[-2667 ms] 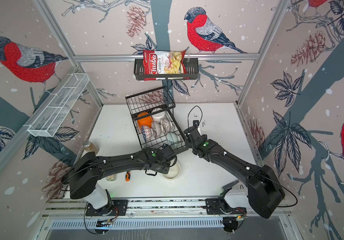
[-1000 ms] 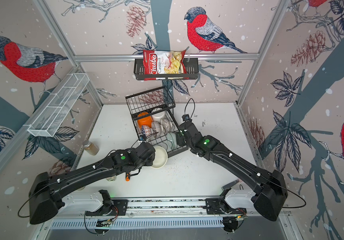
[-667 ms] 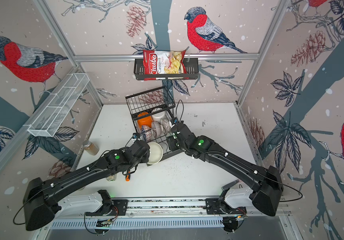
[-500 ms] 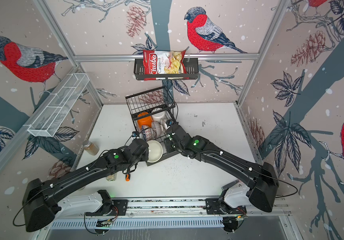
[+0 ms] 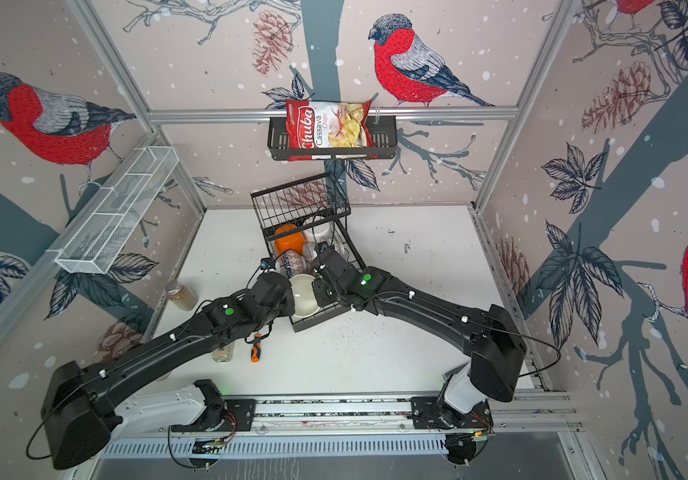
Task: Load the bowls into the dish rack
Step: 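Grasp the cream bowl's rim with the right gripper beside the left gripper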
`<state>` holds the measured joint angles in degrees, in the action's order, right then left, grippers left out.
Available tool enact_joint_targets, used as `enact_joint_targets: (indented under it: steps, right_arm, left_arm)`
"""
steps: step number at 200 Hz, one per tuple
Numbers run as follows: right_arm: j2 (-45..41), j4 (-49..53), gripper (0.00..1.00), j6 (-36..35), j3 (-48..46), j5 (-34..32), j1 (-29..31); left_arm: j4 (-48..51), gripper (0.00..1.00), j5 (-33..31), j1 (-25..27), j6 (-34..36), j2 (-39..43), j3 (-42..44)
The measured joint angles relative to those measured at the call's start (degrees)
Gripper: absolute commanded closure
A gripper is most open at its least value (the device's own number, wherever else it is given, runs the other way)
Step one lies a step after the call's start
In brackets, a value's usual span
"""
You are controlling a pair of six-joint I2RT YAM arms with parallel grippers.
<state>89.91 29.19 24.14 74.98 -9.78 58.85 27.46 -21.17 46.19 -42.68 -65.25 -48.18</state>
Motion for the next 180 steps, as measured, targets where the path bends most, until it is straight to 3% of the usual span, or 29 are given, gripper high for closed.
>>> enact_joint_targets:
  steps: [48, 88, 103, 121, 137, 150, 163, 180]
  right_arm:
    - [3.3, 0.0, 0.77, 1.3, 2.1, -2.3, 0.5]
    - [6.2, 2.1, 0.99, 1.2, 3.7, -7.6, 1.6]
    - [7.1, 3.2, 1.00, 1.3, 4.4, -10.0, 1.9]
    - [7.8, 4.0, 1.00, 1.6, 5.5, -11.5, 2.4]
    - [8.5, 4.3, 1.00, 1.7, 6.1, -13.3, 2.7]
    - [9.3, 5.0, 1.00, 3.0, 6.5, -15.7, 2.7]
    - [10.1, 5.8, 1.00, 3.9, 7.0, -18.5, 2.7]
    - [11.3, 6.6, 1.00, 4.8, 8.1, -22.0, 3.1]
  left_arm:
    - [-1.7, 1.00, 0.2, -0.5, 0.1, 0.4, 0.9]
    - [-4.8, 1.00, 0.4, -0.6, 0.5, 0.3, 1.9]
    - [-5.9, 1.00, 1.2, -0.6, 0.7, 0.2, 2.2]
    - [-6.6, 0.91, 1.6, -1.0, 0.8, 0.2, 2.7]
    - [-7.6, 0.77, 1.8, -1.5, 0.9, 0.2, 3.0]
    - [-8.0, 0.62, 3.0, -2.0, 0.5, 0.3, 3.3]
    - [-8.3, 0.40, 3.2, -2.4, 0.4, 0.6, 4.0]
    - [-8.3, 0.22, 3.4, -3.2, -0.4, 1.5, 4.9]
